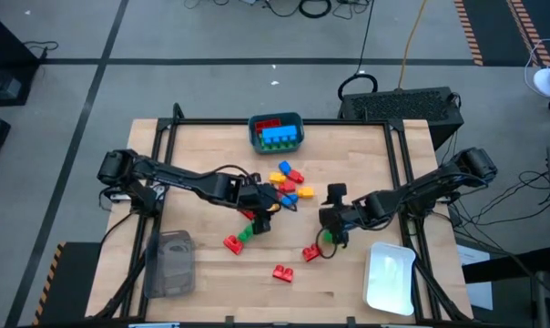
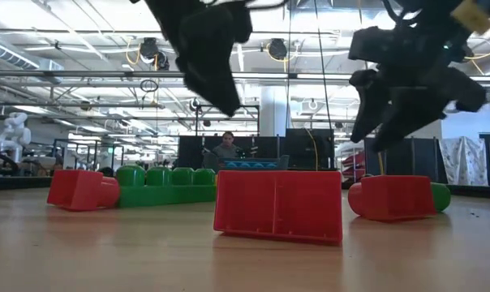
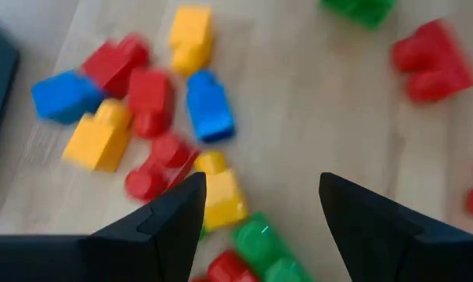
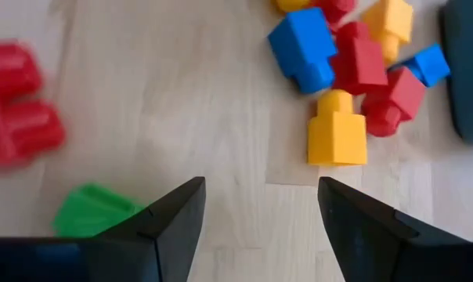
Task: Sort blocks by size
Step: Put the green game piece into the gray container
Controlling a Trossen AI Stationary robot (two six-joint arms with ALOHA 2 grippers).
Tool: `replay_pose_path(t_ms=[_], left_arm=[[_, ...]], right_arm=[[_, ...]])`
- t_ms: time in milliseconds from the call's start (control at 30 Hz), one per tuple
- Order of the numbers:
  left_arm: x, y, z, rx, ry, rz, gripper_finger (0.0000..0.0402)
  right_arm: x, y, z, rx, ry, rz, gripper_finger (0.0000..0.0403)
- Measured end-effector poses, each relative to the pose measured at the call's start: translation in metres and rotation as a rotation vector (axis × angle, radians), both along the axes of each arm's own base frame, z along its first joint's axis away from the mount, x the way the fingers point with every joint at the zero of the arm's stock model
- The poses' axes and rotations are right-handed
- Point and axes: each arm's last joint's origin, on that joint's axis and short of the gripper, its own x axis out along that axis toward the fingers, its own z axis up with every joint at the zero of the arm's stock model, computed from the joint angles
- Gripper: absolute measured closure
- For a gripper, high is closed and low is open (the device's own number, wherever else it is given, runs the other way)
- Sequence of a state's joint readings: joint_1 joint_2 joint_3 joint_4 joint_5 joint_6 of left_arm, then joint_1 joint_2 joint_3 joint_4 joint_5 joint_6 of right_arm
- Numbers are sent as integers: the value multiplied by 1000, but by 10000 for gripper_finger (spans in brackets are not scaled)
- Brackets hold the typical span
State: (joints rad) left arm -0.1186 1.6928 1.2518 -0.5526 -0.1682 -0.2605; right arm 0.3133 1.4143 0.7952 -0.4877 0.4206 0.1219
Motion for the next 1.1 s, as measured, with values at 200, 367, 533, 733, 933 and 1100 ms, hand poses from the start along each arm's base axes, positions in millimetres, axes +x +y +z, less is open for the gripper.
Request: replay_pose_path(t_ms=[200, 367, 533, 733, 933, 1100], left_arm=[[5, 6, 3, 11, -56, 10, 149], [15, 15, 11, 56, -172, 27, 149], [18, 30, 15, 183, -206, 49, 149], [18, 36, 16, 371, -171, 27, 149], [26, 41, 27, 403, -308, 103, 149], [32, 49, 41, 477, -447, 221, 149]], right_arm=[[1, -14, 9, 72, -79, -141, 165], [-3, -33, 24, 132, -158, -276, 165], [-4, -59, 45, 121, -236, -330, 165], [-5, -79, 76, 273, -170, -438, 165], [-13, -76, 100, 497, -84, -578, 165], [-23, -62, 88, 450, 30, -593, 165]])
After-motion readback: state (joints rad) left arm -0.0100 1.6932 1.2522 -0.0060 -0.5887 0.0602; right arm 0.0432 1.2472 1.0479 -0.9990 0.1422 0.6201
